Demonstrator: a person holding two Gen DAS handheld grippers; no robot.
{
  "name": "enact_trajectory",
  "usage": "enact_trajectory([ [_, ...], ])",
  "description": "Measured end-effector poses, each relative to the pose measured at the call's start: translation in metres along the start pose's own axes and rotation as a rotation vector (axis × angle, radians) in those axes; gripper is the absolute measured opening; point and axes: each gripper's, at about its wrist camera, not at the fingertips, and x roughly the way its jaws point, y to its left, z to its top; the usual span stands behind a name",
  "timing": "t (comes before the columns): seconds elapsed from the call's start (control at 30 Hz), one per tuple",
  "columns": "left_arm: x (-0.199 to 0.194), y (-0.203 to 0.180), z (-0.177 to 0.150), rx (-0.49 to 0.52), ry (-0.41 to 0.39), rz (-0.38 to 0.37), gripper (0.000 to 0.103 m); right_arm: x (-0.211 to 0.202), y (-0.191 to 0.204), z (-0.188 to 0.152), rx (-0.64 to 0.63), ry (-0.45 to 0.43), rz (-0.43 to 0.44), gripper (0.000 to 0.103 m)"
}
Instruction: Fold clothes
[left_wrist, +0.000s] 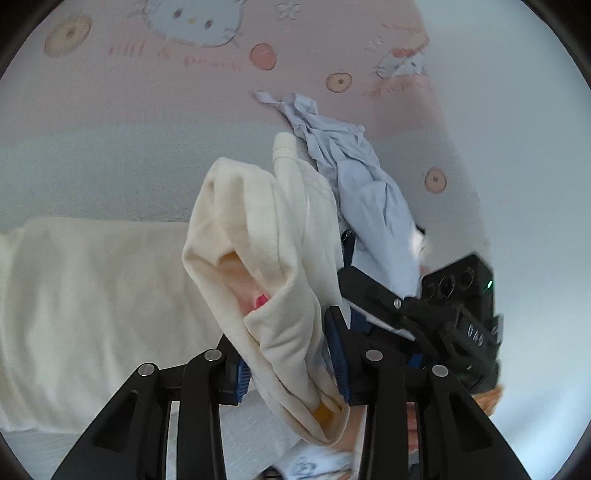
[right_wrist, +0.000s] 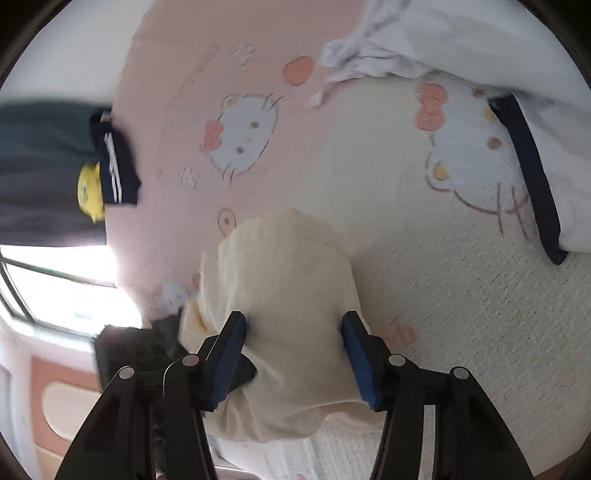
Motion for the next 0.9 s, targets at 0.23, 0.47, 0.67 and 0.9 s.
enact_trajectory([
  [0.23,-0.012,0.019,-0.005,0.023,-0.031,0.218,0.034,0.009,0.028,-0.012,-0.128,0.038,-0.046,0.053],
  [0.47,0.006,0.036,-0.005,0.06,-0.02,0.312,0.035,0.048,0.021,-0.011,-0.156,0.094,-0.289,0.053],
  [0.67,0.004,0.015,-0.011,0.185,-0.025,0.419,0.035,0.05,0.001,-0.005,-0.058,0.138,-0.224,0.067],
  [0.9,-0.017,-0.005,-0.024,0.333,0.02,0.544,0.041,0.046,-0.014,-0.009,0.077,0.136,-0.116,0.074],
])
